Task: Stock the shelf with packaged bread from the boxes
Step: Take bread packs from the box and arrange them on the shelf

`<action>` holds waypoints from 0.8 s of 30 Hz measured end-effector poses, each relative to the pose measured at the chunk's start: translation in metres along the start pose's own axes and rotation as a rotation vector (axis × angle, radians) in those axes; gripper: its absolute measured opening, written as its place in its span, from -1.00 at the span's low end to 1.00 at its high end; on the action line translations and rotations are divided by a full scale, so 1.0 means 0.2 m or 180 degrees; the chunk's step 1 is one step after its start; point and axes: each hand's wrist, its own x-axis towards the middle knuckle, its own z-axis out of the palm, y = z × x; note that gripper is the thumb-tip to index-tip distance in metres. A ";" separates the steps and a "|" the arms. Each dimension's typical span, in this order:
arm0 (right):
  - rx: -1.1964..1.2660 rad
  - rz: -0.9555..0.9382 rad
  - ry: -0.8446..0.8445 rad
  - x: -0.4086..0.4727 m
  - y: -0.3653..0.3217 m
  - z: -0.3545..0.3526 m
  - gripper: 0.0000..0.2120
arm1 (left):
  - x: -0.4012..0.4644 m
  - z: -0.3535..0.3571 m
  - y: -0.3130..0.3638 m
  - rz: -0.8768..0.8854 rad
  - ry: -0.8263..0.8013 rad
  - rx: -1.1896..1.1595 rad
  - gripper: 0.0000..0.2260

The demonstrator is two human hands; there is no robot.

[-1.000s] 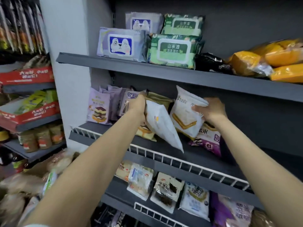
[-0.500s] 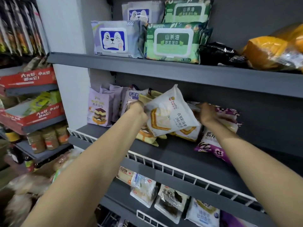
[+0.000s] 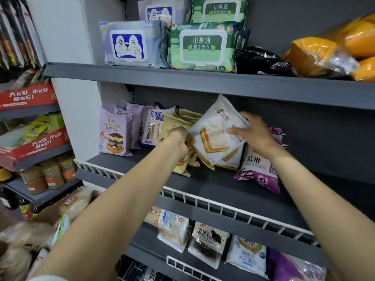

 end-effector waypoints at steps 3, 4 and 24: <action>-0.0856 -0.0040 0.0054 0.07 -0.01 -0.06 -0.58 | 0.08 0.00 -0.03 0.1123 0.0852 0.2219 -0.64; -0.1169 -0.0050 -0.0039 0.08 -0.01 -0.06 -0.58 | 0.06 -0.02 -0.04 0.1481 0.0964 0.2826 -0.52; -0.2553 -0.0406 -0.0072 0.00 0.08 0.42 -0.25 | 0.10 -0.13 -0.13 0.2144 0.0494 0.4027 -0.40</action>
